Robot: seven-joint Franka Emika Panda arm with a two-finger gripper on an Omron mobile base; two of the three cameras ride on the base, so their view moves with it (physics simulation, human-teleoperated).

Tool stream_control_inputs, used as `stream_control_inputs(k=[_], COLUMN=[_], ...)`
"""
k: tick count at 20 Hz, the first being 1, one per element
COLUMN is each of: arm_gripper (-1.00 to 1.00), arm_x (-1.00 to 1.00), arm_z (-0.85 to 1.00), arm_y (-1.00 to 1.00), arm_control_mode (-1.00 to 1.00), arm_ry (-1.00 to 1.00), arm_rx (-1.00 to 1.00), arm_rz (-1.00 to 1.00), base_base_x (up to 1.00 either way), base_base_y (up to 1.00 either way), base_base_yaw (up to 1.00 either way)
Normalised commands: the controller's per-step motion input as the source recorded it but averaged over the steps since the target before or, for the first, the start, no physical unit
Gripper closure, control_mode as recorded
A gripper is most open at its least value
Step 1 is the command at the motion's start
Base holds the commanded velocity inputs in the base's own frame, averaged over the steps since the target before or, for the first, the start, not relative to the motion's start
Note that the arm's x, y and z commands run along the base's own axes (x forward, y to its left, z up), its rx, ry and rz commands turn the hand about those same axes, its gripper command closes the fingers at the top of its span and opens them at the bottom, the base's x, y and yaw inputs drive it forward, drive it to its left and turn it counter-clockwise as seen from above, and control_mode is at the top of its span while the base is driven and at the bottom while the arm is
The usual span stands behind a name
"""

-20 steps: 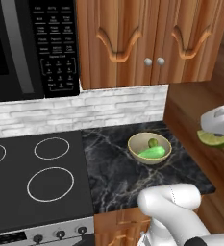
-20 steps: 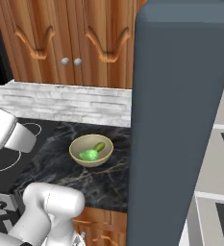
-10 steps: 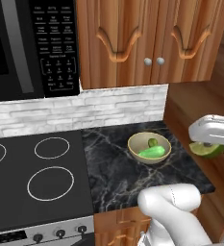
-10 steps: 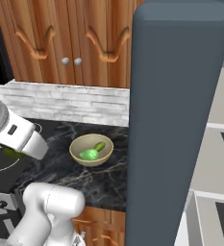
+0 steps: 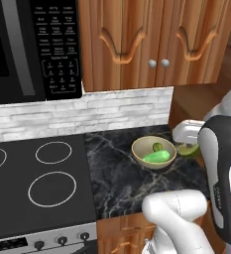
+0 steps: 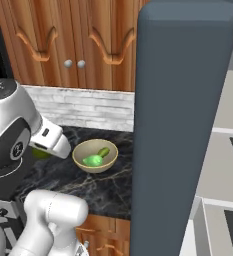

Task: Take the mango, corn, and lemon wedge from the freezer and place them in the bowl on the counter.

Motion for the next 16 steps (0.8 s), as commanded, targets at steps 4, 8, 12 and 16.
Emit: stream_control_inputs(k=[4, 8, 12, 16], arm_gripper=[1.0, 1.0, 1.0, 1.0], arm_x=[0.99, 0.86, 0.68, 0.89], arm_z=[-0.34, -0.68, -0.88, -0.46], arm_y=[0.0, 0.0, 0.0, 0.0], arm_control_mode=[-1.0, -1.0, -1.0, -1.0], arm_ry=[0.09, 0.09, 0.04, 0.0], arm_rx=[0.0, 0.0, 0.0, 0.0], arm_rz=[0.0, 0.0, 0.0, 0.0], base_base_x=[0.0, 0.0, 0.0, 0.0], base_base_y=[0.0, 0.0, 0.0, 0.0], base_base_yaw=[0.0, 0.0, 0.0, 0.0])
